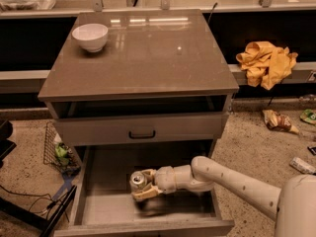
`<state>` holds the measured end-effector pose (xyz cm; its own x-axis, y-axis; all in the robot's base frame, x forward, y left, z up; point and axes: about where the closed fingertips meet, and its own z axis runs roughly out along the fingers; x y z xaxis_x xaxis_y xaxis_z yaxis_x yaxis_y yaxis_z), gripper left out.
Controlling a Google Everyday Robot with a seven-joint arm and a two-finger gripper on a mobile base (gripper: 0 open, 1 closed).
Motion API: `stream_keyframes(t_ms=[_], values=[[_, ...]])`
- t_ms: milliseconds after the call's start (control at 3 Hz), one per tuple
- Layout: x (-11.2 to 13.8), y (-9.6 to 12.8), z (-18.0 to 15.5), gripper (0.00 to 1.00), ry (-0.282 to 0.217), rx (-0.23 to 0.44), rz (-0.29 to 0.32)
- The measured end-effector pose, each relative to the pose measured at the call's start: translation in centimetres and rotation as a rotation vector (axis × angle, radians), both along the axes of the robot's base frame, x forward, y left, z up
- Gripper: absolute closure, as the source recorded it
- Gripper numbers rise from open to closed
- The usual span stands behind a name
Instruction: Place 7up can into middle drawer
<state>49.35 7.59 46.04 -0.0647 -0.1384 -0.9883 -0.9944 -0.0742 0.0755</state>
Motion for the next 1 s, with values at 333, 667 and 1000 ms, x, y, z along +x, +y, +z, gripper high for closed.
stream_keyframes(t_ms=[333,667,1000], values=[[-0.09,0.18,0.01,0.13,0.001,0.002,0.003],[-0.19,0.38,0.03,0.0,0.002,0.003,0.007],[0.13,0.18,1.0,0.0,0.014,0.01,0.0]])
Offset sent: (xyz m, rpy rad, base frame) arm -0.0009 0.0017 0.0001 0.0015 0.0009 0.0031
